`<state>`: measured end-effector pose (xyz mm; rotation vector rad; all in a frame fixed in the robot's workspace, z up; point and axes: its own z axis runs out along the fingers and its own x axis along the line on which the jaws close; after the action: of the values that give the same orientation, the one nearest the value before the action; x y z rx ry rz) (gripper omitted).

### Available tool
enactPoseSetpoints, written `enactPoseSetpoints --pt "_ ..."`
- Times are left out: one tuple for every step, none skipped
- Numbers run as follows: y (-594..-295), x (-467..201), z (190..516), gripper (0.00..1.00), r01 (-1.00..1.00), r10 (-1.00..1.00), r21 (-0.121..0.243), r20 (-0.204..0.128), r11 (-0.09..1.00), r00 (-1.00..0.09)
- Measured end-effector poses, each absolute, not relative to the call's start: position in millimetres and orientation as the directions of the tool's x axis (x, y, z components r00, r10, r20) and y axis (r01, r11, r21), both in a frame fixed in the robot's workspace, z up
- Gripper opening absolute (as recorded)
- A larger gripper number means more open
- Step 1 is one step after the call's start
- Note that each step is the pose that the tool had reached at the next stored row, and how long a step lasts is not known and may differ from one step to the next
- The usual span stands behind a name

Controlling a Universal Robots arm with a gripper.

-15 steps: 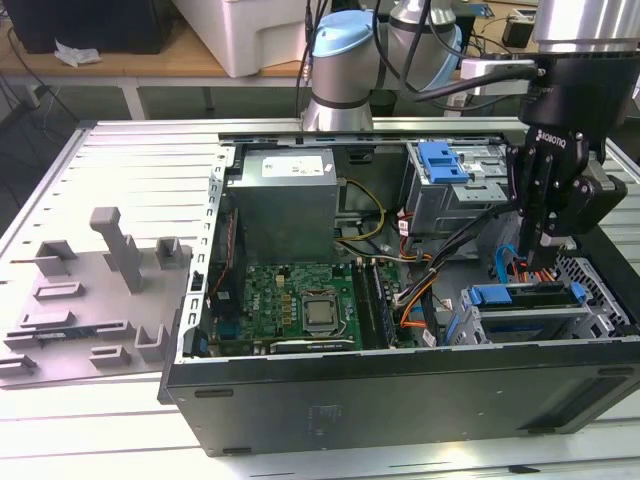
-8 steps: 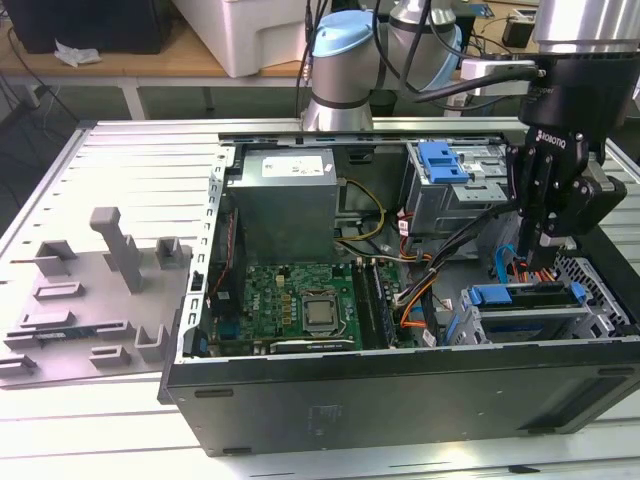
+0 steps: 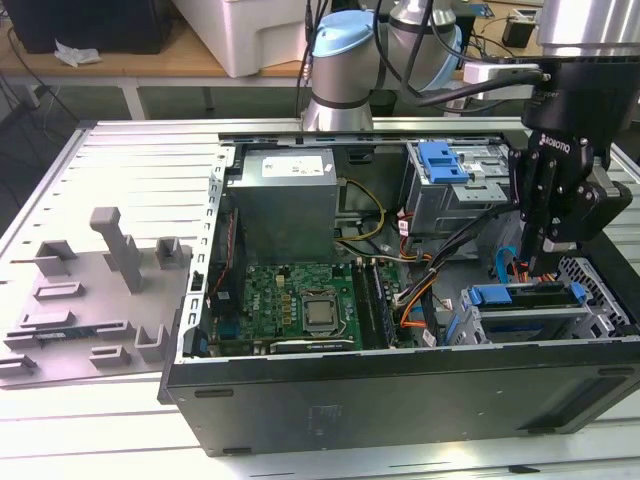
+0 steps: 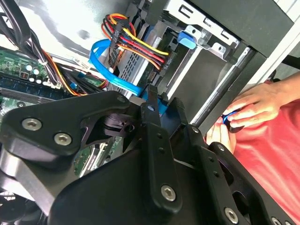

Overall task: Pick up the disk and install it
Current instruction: 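Insert the second disk wire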

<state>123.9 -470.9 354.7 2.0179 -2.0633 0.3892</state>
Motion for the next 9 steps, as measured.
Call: enactPoseSetpoints --pt "-471.1 123.8 354.7 0.31 -0.999 -0.939 -0.029 0.344 0.017 -0.026" --pt "-471.2 123.9 354.7 0.31 -0.999 -0.939 -0.029 0.344 0.017 -0.026" --pt "-471.4 123.9 354.7 0.31 -0.999 -0.939 -0.029 0.344 0.017 -0.026" --pt "-471.7 123.9 354.7 0.31 -0.999 -0.939 -0.029 0.344 0.017 -0.026" --pt "-471.8 123.9 354.7 0.29 -0.999 -0.939 -0.029 0.344 0.017 -0.026" --pt "-471.9 123.9 354.7 0.23 -0.999 -0.939 -0.029 0.344 0.017 -0.026" --pt "-472.0 123.9 354.7 0.23 -0.999 -0.939 -0.029 0.344 0.017 -0.026" --pt "-472.1 123.9 354.7 0.16 -0.999 -0.939 -0.029 0.344 0.017 -0.026" --pt "-472.1 123.9 354.7 0.16 -0.999 -0.939 -0.029 0.344 0.017 -0.026"
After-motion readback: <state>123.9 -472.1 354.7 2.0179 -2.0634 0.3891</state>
